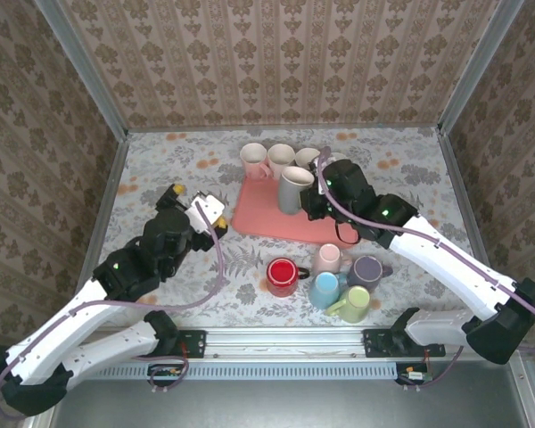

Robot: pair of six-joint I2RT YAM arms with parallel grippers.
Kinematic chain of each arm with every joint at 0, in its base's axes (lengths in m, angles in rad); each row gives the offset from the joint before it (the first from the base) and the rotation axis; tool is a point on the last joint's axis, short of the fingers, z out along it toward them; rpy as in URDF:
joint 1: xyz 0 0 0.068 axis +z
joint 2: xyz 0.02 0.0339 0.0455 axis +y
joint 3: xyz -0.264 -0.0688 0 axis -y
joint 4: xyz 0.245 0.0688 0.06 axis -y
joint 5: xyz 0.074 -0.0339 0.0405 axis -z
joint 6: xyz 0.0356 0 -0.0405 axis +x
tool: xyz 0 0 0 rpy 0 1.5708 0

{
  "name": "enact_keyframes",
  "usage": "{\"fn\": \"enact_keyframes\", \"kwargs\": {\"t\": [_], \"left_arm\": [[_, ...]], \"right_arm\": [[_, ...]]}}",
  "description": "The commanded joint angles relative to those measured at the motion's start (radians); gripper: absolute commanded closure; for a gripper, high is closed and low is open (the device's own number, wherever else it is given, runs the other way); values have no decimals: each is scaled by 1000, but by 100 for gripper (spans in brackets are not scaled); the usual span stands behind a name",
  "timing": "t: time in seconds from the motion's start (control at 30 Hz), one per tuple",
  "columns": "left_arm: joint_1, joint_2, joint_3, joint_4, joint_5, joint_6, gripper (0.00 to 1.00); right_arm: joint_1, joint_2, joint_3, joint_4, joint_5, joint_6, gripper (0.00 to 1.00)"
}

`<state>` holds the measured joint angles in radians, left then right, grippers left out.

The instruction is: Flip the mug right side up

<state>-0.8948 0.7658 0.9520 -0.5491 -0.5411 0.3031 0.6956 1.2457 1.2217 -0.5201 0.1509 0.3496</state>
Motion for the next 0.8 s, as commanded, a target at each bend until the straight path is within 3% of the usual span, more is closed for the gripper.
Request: {"fn": "enact_keyframes", "kwargs": {"t": [0.0, 0.4, 0.63, 0.77], "left_arm": [[32, 20, 12, -75, 115, -216, 0], [182, 18, -118, -45, 183, -329, 0], [230, -8, -97, -58, 241, -438, 0], [237, -57, -158, -16, 213, -452, 0]], "right_arm": [[15, 4, 1, 103, 178, -70, 100], [35, 18, 19, 77, 181, -106, 100], [71, 74, 24, 92, 253, -106, 100], [114, 137, 43, 116, 335, -112, 100]]}}
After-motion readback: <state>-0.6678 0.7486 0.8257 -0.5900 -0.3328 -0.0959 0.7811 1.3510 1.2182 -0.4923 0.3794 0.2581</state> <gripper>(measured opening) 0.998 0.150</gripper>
